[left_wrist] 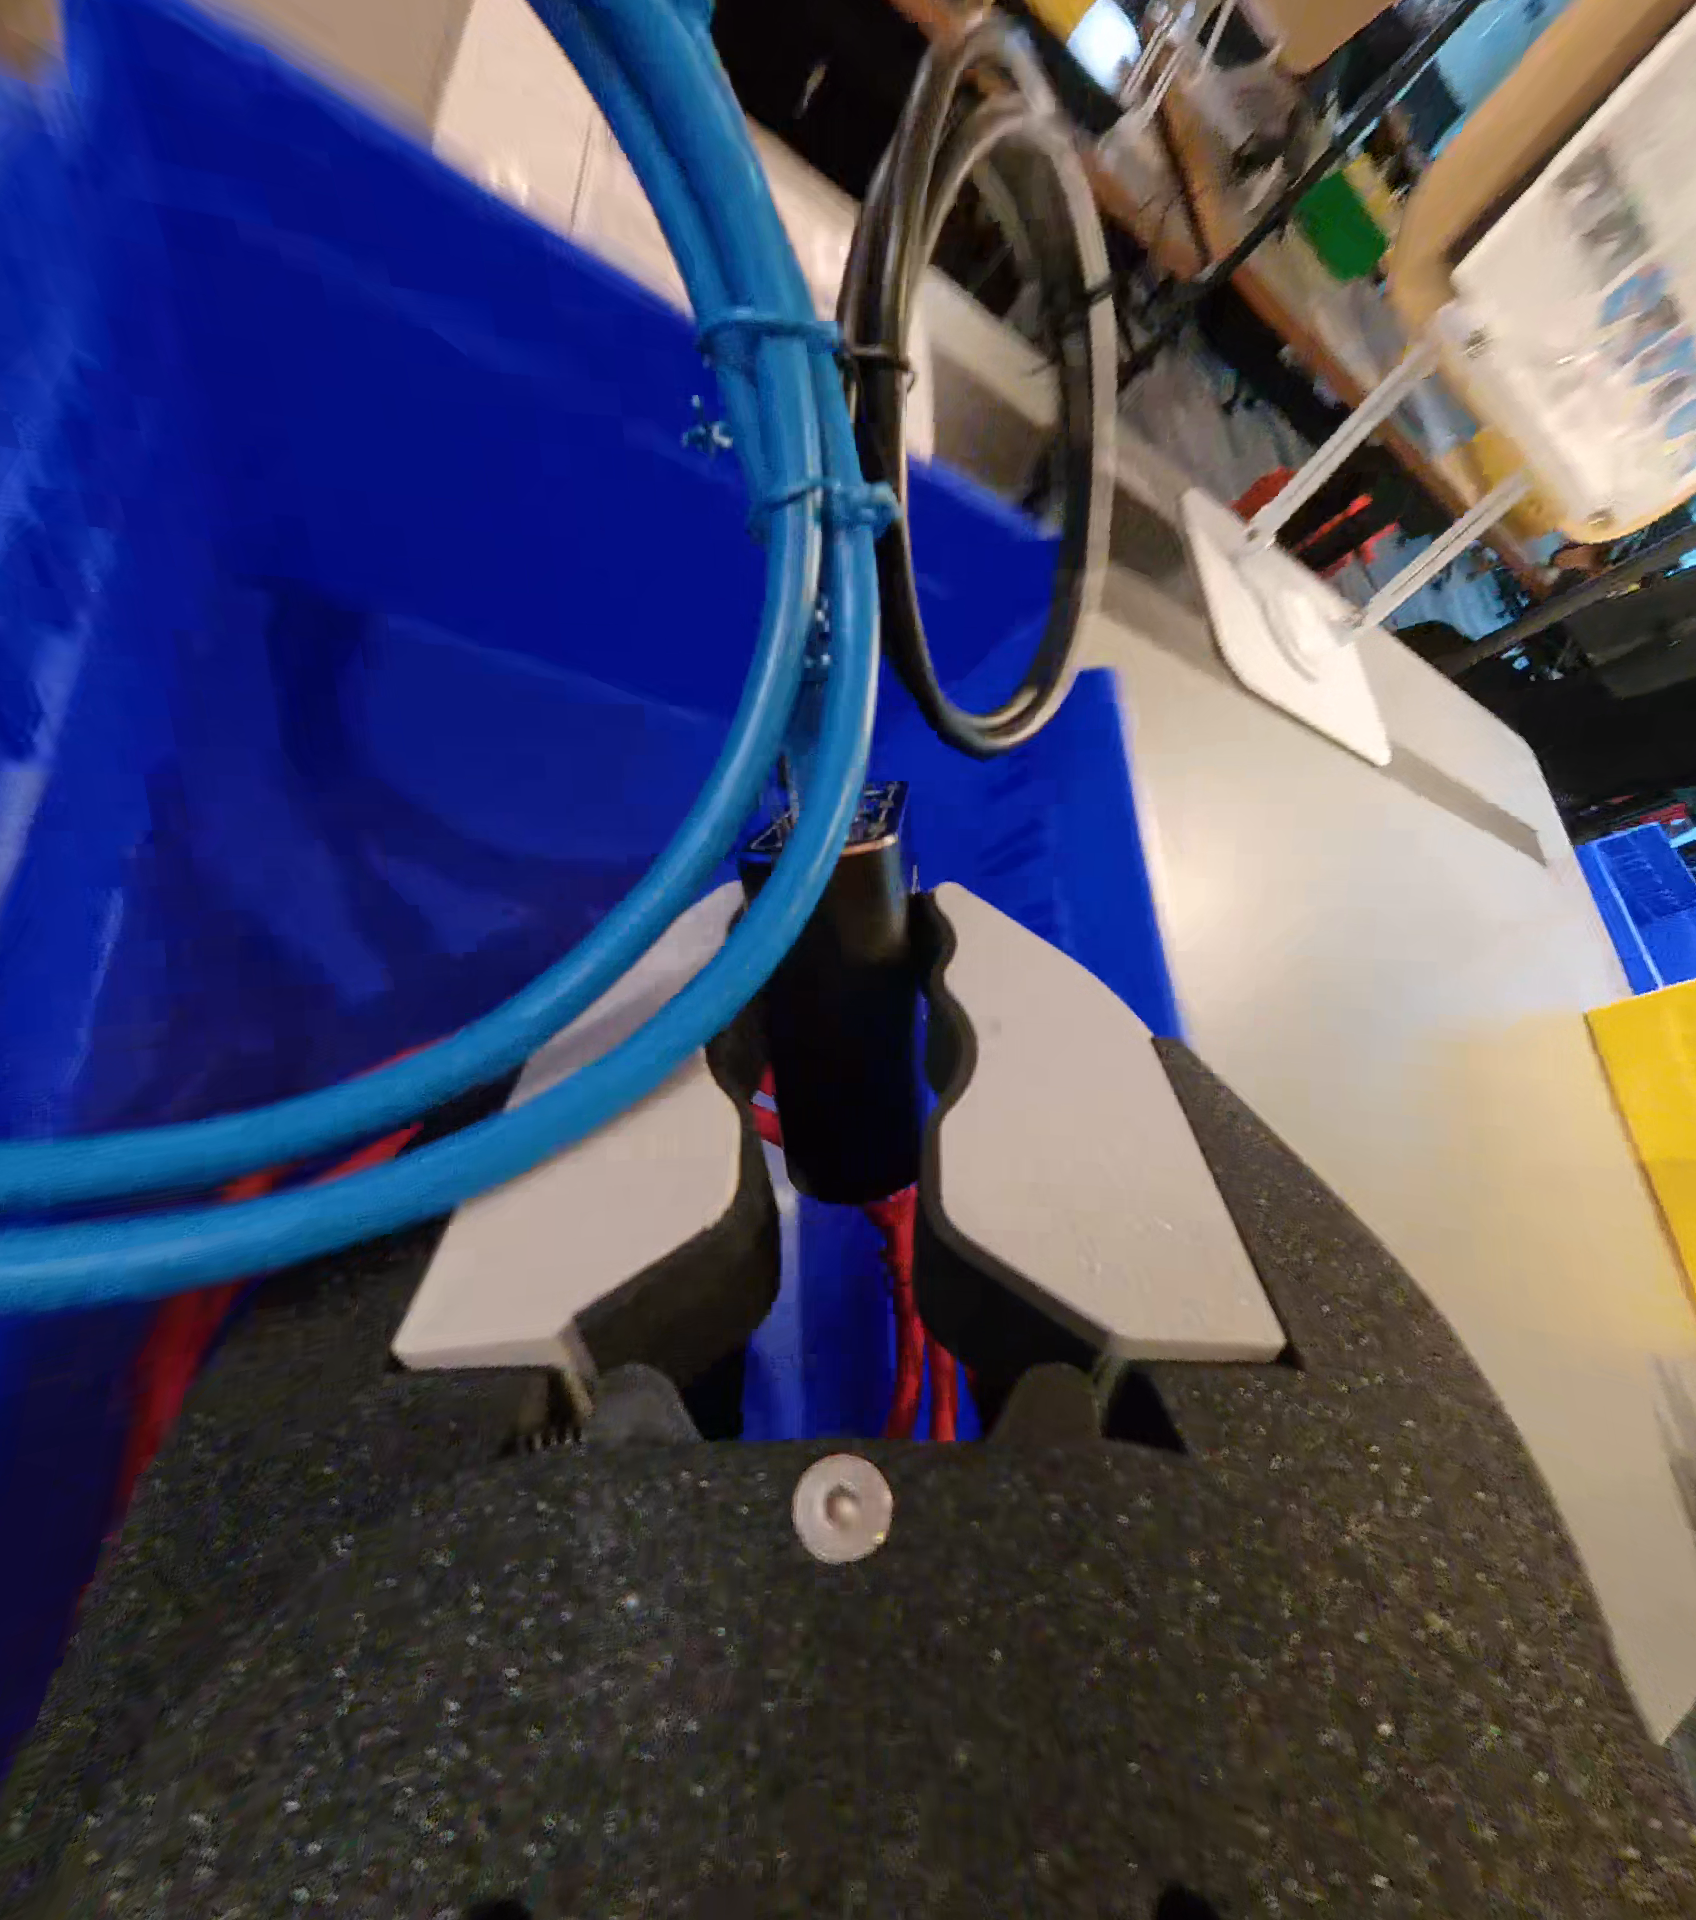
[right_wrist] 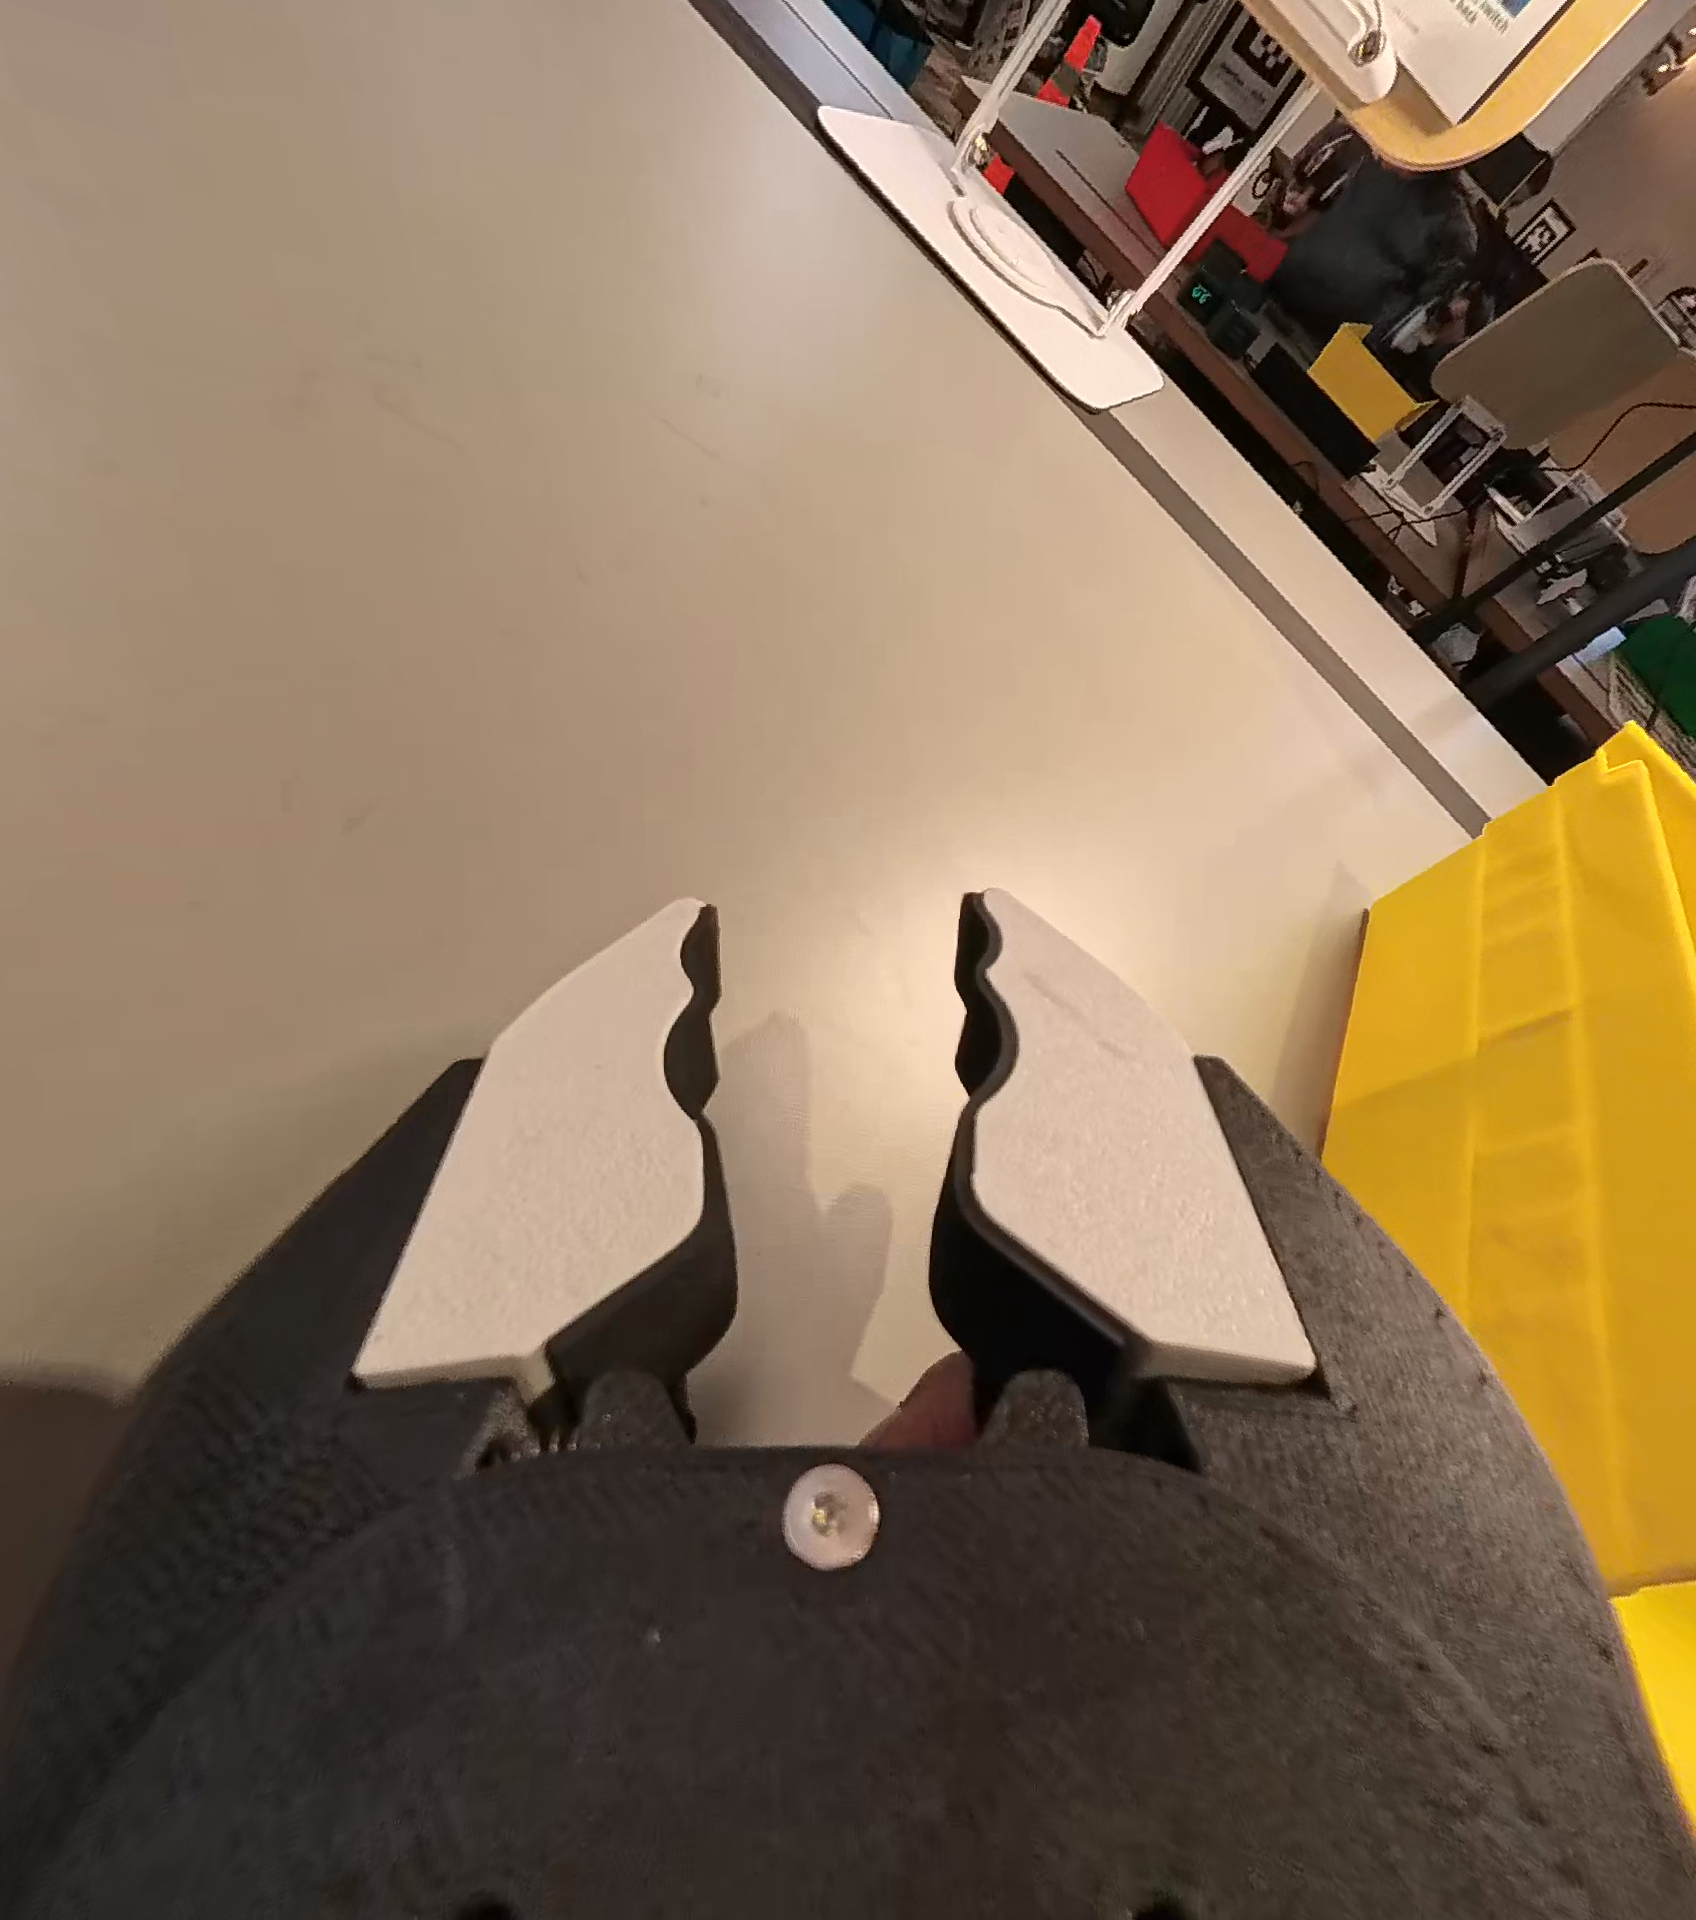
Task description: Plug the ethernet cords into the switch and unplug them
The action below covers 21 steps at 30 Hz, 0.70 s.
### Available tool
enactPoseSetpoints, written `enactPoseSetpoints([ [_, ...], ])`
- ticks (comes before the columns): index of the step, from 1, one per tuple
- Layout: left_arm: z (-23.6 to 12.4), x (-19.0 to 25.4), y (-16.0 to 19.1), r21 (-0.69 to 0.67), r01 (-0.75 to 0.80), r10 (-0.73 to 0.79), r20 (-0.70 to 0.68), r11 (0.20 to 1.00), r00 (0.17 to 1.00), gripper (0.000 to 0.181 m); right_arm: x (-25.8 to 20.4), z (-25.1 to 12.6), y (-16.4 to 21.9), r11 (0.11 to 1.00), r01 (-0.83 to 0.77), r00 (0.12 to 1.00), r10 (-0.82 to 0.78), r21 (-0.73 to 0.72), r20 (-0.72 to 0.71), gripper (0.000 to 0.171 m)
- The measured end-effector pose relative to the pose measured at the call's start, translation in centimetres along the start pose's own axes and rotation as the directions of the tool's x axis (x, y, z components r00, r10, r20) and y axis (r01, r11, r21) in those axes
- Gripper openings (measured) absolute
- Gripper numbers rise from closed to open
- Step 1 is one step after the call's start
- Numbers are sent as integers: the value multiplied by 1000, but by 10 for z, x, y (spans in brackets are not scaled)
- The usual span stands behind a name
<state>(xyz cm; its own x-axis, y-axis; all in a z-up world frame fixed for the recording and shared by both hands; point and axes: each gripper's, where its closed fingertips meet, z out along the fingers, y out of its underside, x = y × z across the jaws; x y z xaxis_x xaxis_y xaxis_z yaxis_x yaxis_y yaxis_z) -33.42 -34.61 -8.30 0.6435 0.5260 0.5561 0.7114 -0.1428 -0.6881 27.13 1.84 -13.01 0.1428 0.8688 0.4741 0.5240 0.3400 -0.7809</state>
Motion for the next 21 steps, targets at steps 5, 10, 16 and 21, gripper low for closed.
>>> enactPoseSetpoints([
  [5, -59, 65, -48, 182, -253, 251, 34, 950, 967, 28, 0, 3, 2, 1000, 11, 1000, -12, -18, -10, 44],
  [10, -113, 188, -57, 393, -427, 479, -38, 814, 877, 26, -2, 8, 1, 999, 41, 999, -41, -32, -21, 42],
  [16, -96, 332, 31, 466, -408, 585, -341, 785, 736, 27, -16, 12, -23, 999, 12, 1000, -12, 49, 6, 38],
  [21, -21, 400, 123, 370, -234, 431, -650, 899, 626, 24, -45, 8, -65, 968, -130, 982, 96, 216, 162, 36],
])
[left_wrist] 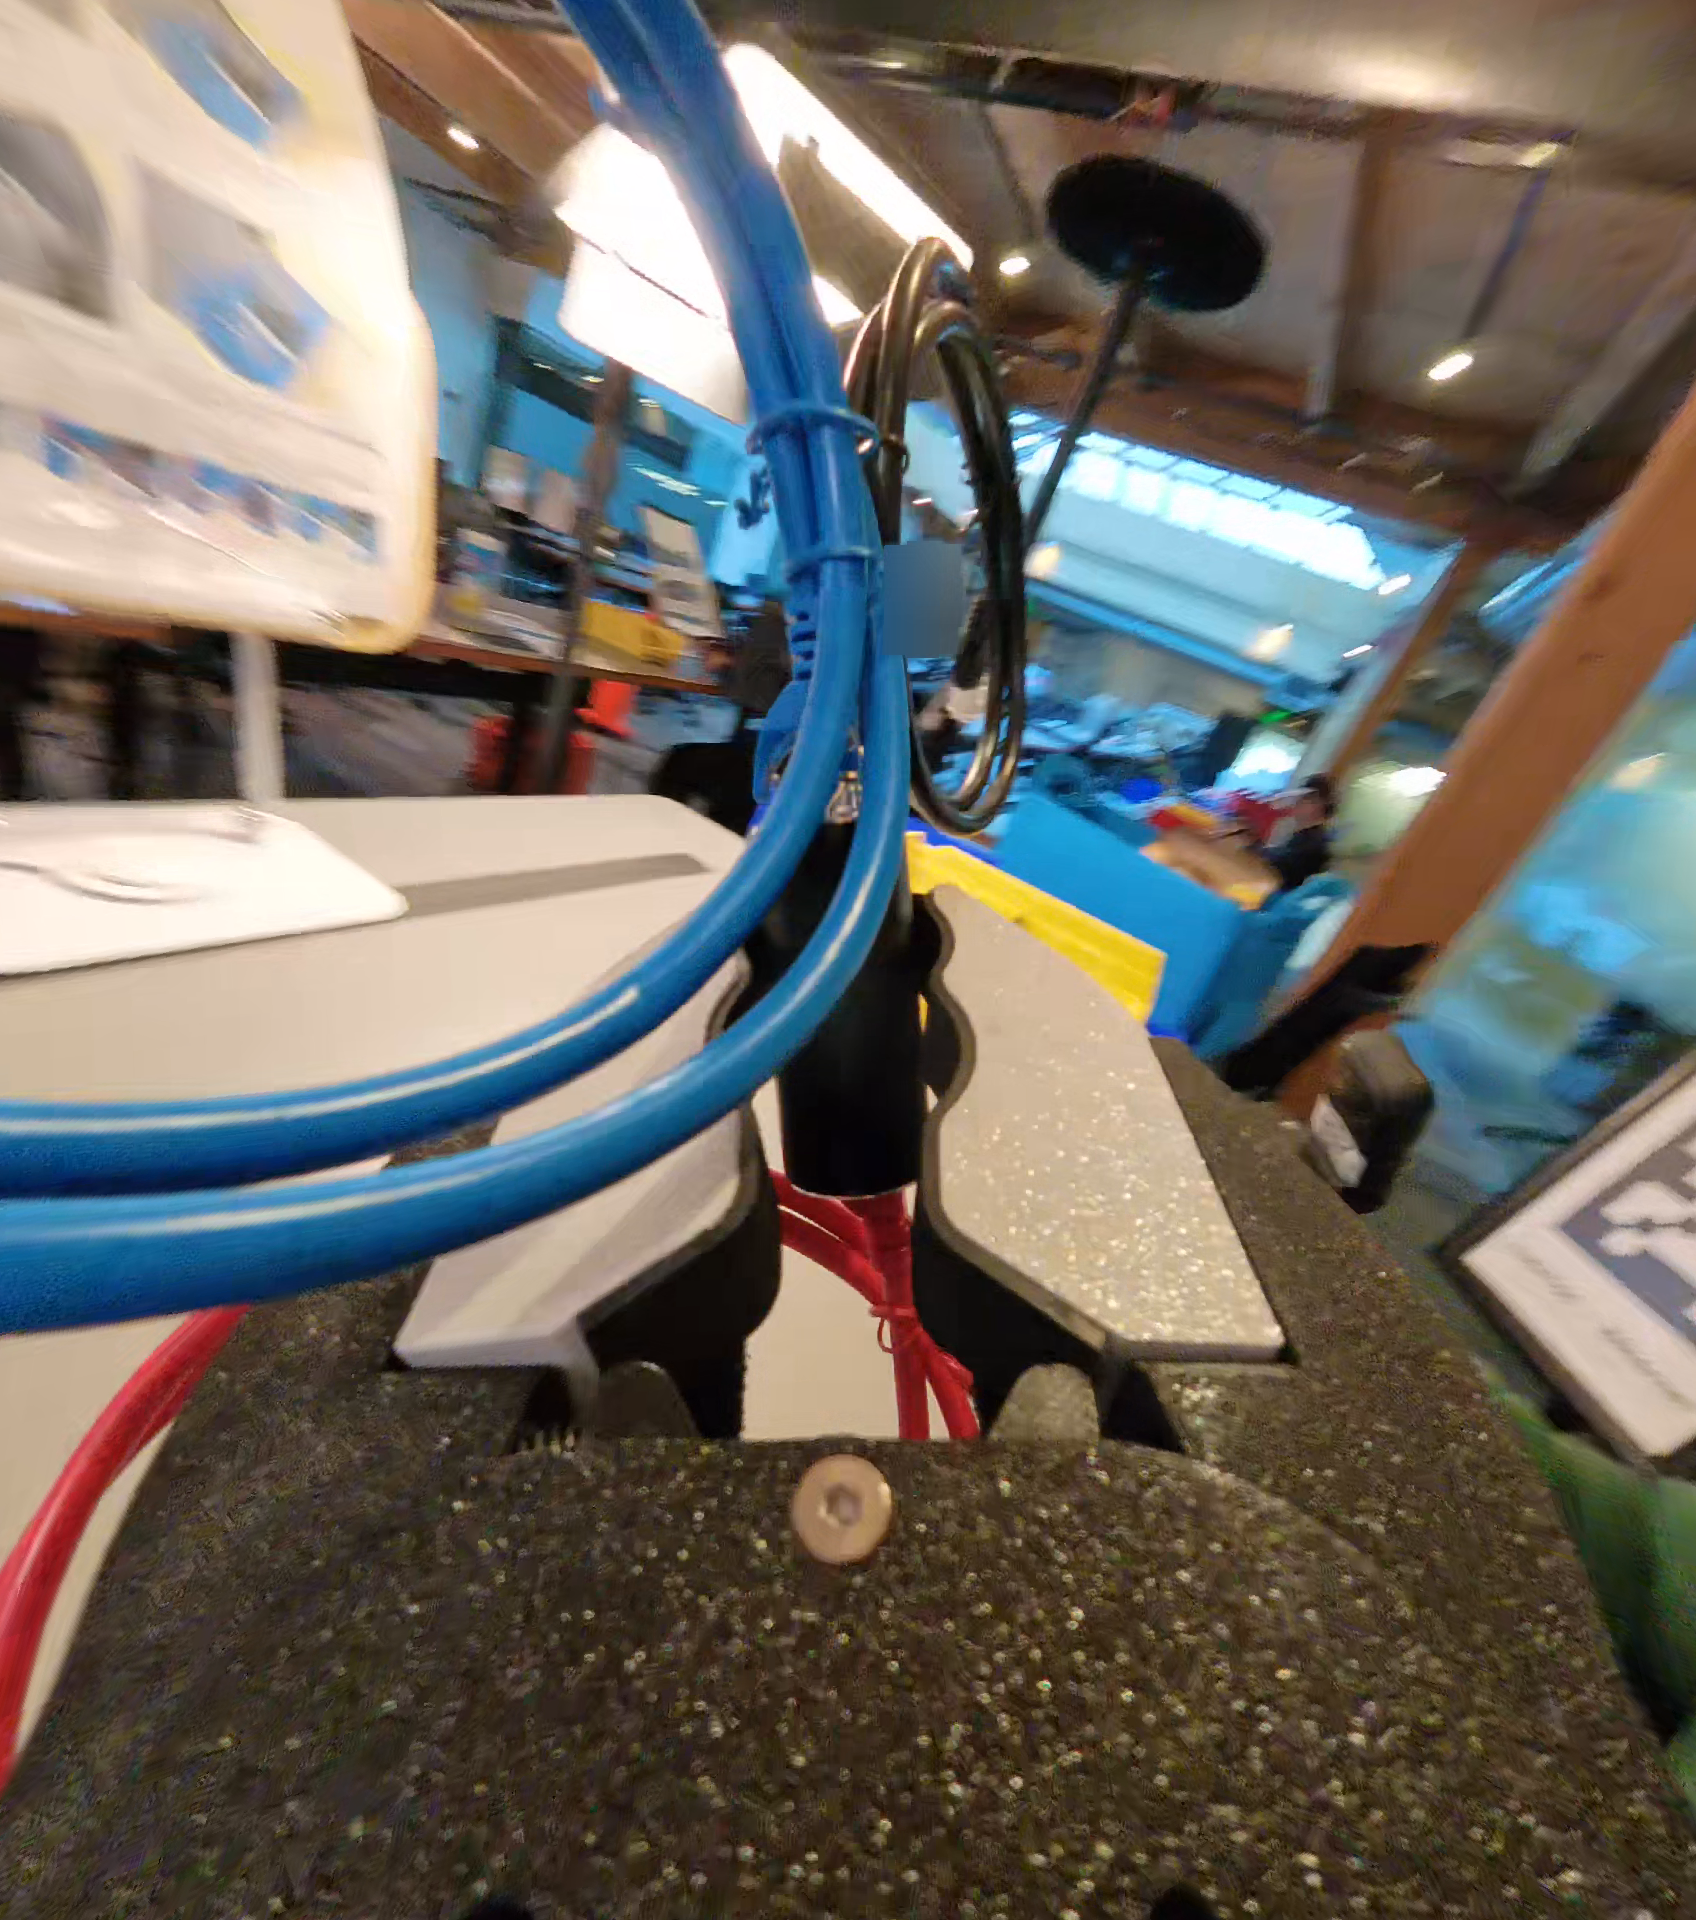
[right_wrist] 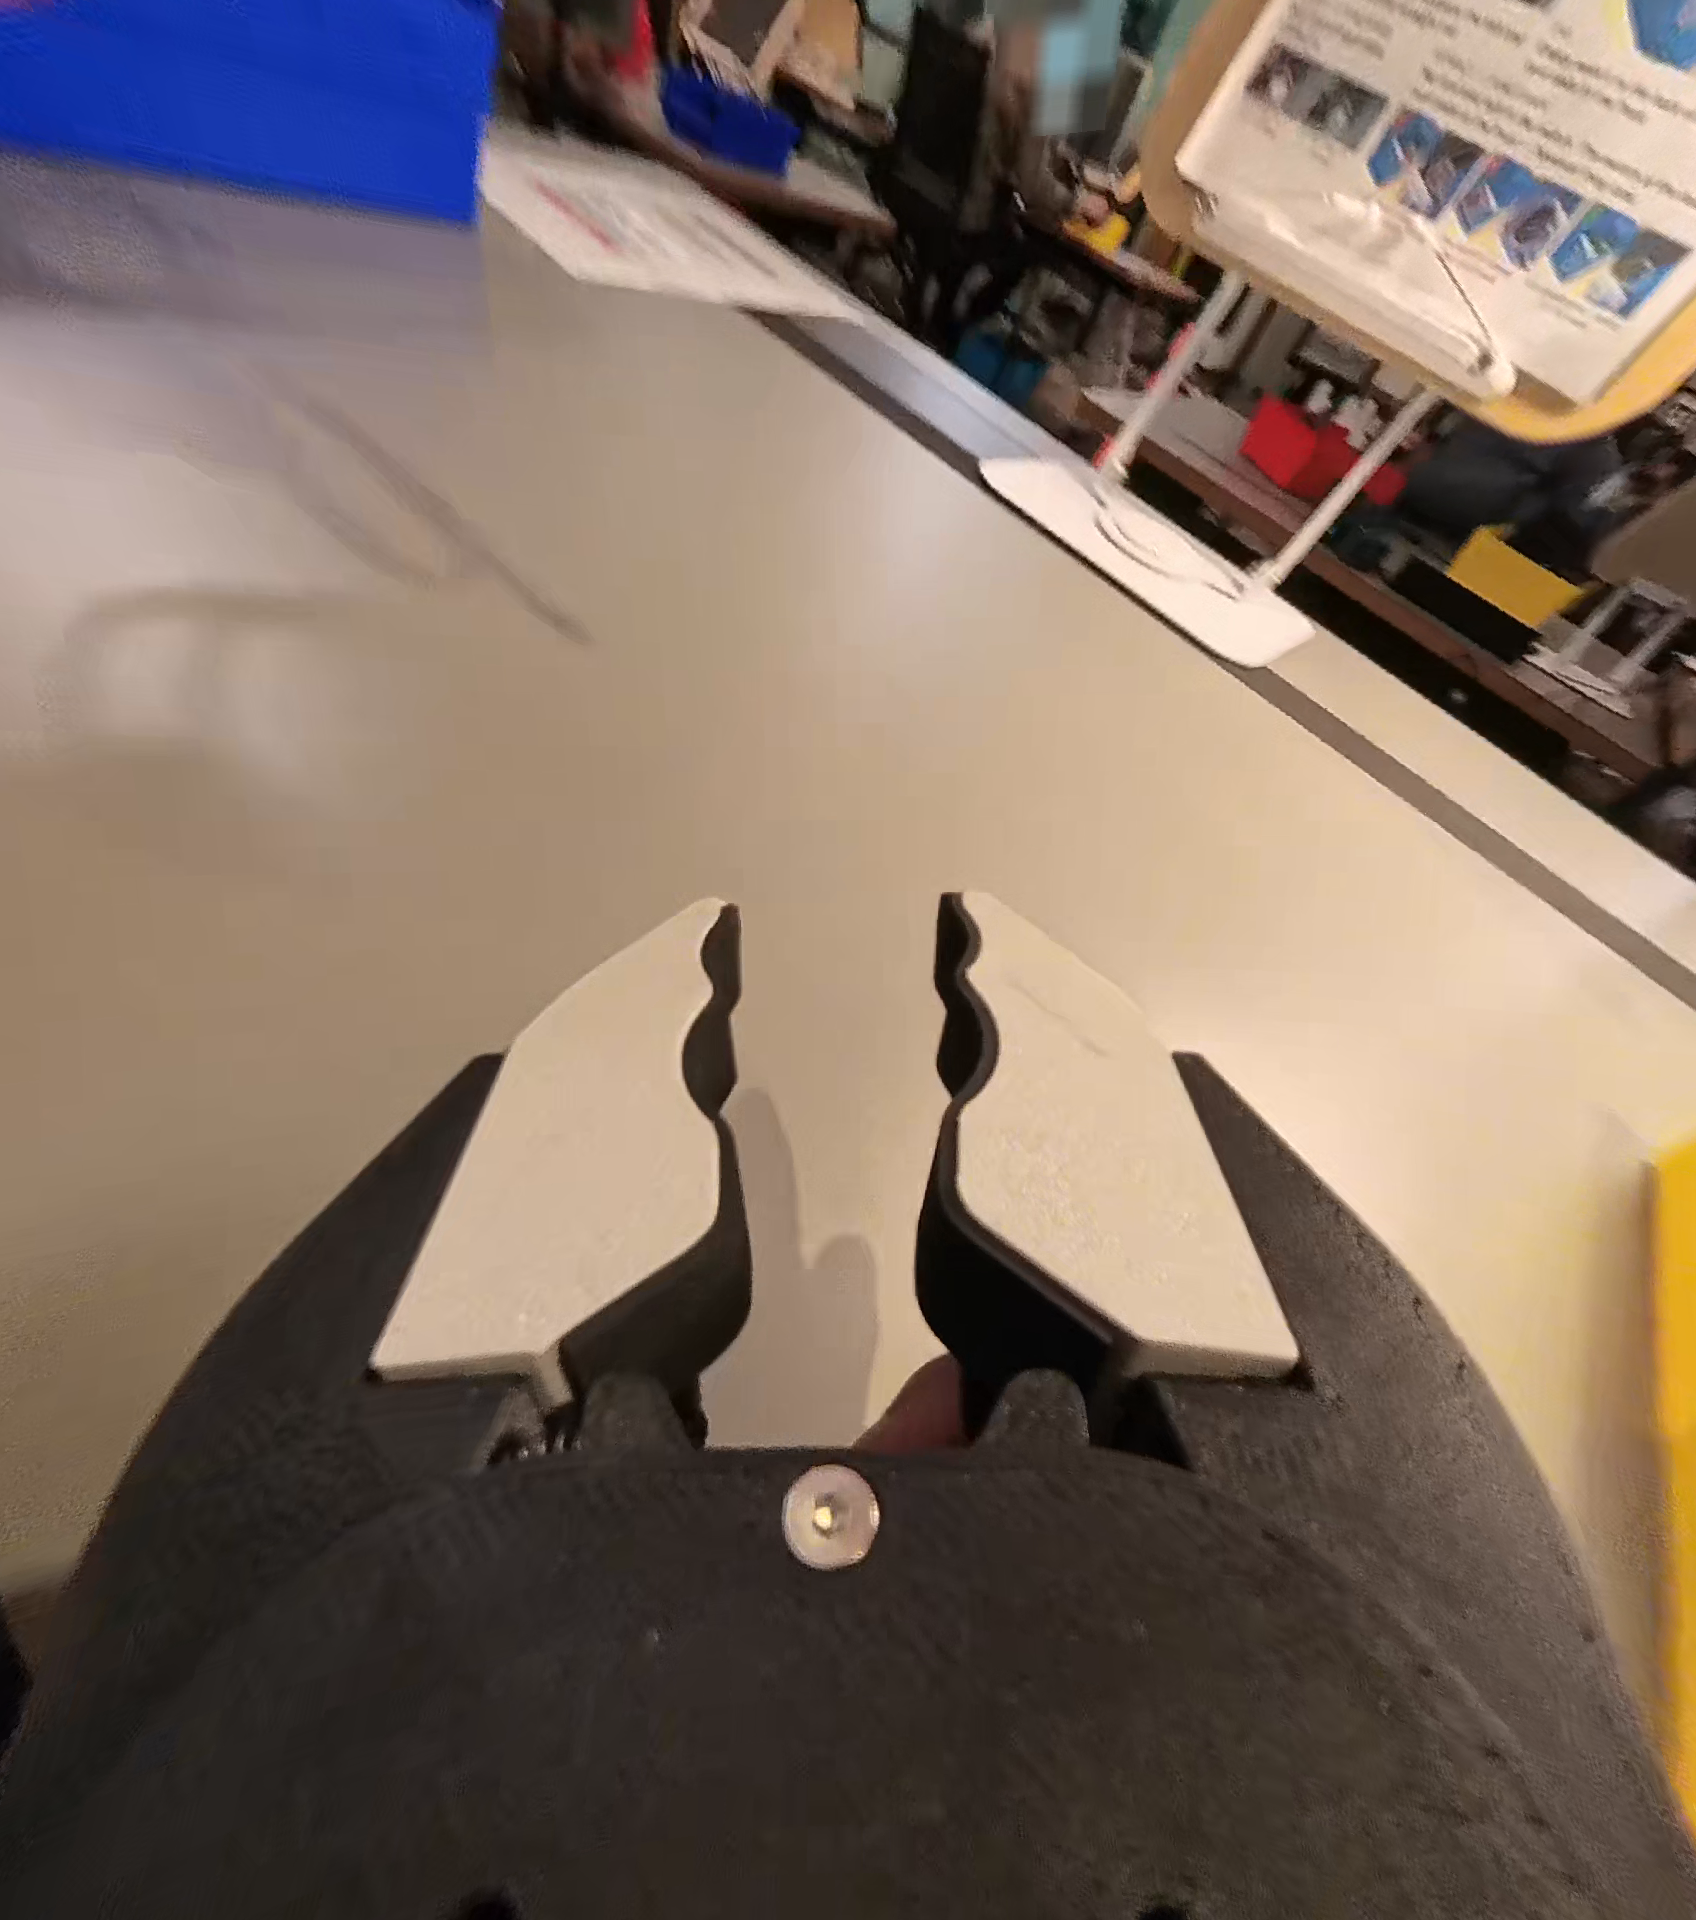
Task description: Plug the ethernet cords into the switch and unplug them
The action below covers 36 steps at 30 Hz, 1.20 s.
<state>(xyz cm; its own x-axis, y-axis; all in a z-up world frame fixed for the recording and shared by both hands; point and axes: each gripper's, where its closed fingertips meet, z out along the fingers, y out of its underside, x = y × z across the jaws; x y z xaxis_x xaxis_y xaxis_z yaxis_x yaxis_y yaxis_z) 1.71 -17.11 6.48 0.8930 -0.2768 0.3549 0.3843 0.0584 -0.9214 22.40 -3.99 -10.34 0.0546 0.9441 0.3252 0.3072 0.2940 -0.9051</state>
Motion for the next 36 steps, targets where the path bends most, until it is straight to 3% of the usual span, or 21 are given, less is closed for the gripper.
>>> enactPoseSetpoints([
  [5, 74, 2, 83, 29, 259, -251, -164, 965, 954, 26, -22, 9, -37, 968, -191, 973, 165, 162, 161, 34],
  [9, 103, 11, 122, 38, 332, -316, -219, 943, 923, 24, -27, 12, -58, 883, -400, 898, 324, 246, 297, 32],
  [13, 106, 35, 125, 58, 245, -224, -250, 968, 942, 25, -17, 11, -62, 751, -610, 770, 485, 253, 415, 28],
  [16, 105, 50, 127, 77, 218, -189, -279, 973, 941, 25, -17, 12, -63, 697, -679, 704, 530, 230, 473, 28],
  [29, 72, 88, 109, 302, 204, -53, -441, 931, 896, 26, -57, 14, -84, 696, -684, 661, 462, 220, 591, 28],
  [32, 72, 88, 109, 293, 239, -81, -463, 926, 882, 26, -64, 17, -89, 703, -676, 660, 444, 220, 606, 29],
  [36, 76, 94, 114, 262, 218, -73, -471, 940, 879, 26, -62, 17, -95, 727, -610, 742, 387, 313, 547, 30],
])
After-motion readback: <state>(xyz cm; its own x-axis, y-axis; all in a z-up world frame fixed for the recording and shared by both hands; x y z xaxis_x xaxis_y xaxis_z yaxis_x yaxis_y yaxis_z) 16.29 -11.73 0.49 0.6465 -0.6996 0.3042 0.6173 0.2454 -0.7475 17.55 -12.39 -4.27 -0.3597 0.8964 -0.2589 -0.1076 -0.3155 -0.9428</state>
